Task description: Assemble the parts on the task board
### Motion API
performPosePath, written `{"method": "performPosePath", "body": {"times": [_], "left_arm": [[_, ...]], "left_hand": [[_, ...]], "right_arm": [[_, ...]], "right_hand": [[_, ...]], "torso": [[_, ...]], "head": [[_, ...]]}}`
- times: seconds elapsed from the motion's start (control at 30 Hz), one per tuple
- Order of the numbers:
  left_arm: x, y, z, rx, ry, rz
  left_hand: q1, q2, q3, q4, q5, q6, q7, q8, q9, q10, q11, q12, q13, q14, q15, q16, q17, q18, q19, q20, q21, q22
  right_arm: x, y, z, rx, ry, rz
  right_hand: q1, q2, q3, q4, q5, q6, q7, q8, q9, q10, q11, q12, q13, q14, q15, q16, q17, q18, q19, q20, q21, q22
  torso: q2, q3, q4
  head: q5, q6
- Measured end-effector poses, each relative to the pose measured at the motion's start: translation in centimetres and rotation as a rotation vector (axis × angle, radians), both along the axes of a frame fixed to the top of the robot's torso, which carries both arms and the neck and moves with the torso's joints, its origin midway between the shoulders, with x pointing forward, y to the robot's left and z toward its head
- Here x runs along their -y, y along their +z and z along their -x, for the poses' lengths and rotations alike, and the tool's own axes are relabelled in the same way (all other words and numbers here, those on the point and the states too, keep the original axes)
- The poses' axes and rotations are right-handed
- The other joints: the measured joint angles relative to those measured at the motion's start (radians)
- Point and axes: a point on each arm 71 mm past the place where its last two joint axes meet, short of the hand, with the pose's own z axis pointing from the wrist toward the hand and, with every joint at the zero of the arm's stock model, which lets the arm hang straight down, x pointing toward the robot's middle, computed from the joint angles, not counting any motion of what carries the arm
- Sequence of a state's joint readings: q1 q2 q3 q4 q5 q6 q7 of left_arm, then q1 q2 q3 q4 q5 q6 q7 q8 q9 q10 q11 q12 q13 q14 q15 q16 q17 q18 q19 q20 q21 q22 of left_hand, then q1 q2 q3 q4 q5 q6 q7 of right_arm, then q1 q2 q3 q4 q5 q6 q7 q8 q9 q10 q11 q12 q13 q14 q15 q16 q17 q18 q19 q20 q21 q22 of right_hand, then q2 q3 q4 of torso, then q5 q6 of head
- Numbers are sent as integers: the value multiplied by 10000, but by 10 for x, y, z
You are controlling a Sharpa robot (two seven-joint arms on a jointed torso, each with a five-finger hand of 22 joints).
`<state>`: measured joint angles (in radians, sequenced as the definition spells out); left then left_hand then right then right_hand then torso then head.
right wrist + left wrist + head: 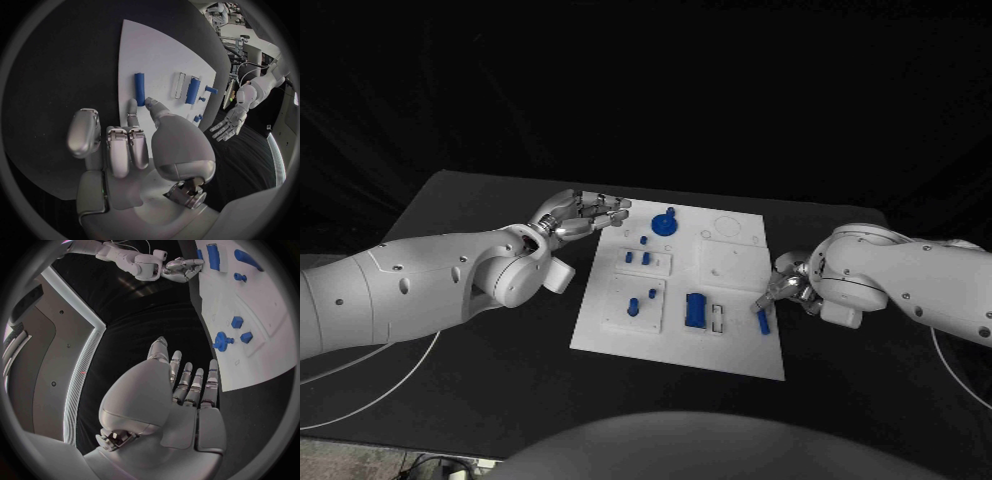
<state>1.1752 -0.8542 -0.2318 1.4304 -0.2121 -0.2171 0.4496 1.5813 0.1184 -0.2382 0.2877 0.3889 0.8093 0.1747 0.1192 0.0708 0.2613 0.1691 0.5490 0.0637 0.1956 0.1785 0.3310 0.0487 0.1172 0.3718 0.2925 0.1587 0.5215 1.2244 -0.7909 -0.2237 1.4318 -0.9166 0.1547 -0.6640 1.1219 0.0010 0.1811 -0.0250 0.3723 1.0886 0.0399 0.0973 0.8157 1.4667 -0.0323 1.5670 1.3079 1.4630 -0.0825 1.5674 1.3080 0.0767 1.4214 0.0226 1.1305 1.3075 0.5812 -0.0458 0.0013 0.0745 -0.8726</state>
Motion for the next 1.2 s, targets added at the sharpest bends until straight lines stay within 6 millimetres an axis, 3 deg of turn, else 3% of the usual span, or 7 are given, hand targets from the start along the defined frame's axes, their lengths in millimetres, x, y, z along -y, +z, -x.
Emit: {"method": "performPosePath", "body": {"times": [0.23, 0.63, 1.2], "left_arm": [[0, 0, 0, -5, -6, -9], [0, 0, 0, -11, -9, -18], [2, -2, 0, -36, -50, -23]], "left_hand": [[42, -42, 0, 0, 43, 0, 0, 0, 0, 0, 0, 0, 0, 0, 0, 0, -1, 0, 10, -10, 39, -3], [94, -12, 0, 0, 148, 0, 0, 40, 0, 0, 0, 0, 0, 0, 0, 0, -2, 1, 36, -36, 39, -24], [133, -51, 0, 0, 196, 0, 0, 40, 0, 0, 0, 0, 0, 0, 0, 0, -2, 0, 36, -36, 39, -23]], "right_arm": [[1, 0, 0, -65, -195, -197], [5, -2, 7, -405, -968, -953], [-33, 7, 13, -1293, -1331, -2435]], "right_hand": [[65, 28, 239, -153, 527, 35, 7, -10, -10, 0, 1, 0, -1, 37, -37, 0, -1, 0, -14, -14, -67, 0], [118, 80, 308, -139, 631, 52, 0, -81, -29, -1, 2, 0, -2, 36, -36, 0, -2, 0, -17, -11, -143, -1], [-62, 116, 342, -117, 594, 37, 16, -46, -8, -1, 2, 0, -3, 36, -35, 0, -3, 0, -87, -11, -289, 6]], "torso": [[0, 0, -2], [1, 3, -1], [-9, -5, 8]], "head": [[10, 0], [51, 0], [-59, 0]]}}
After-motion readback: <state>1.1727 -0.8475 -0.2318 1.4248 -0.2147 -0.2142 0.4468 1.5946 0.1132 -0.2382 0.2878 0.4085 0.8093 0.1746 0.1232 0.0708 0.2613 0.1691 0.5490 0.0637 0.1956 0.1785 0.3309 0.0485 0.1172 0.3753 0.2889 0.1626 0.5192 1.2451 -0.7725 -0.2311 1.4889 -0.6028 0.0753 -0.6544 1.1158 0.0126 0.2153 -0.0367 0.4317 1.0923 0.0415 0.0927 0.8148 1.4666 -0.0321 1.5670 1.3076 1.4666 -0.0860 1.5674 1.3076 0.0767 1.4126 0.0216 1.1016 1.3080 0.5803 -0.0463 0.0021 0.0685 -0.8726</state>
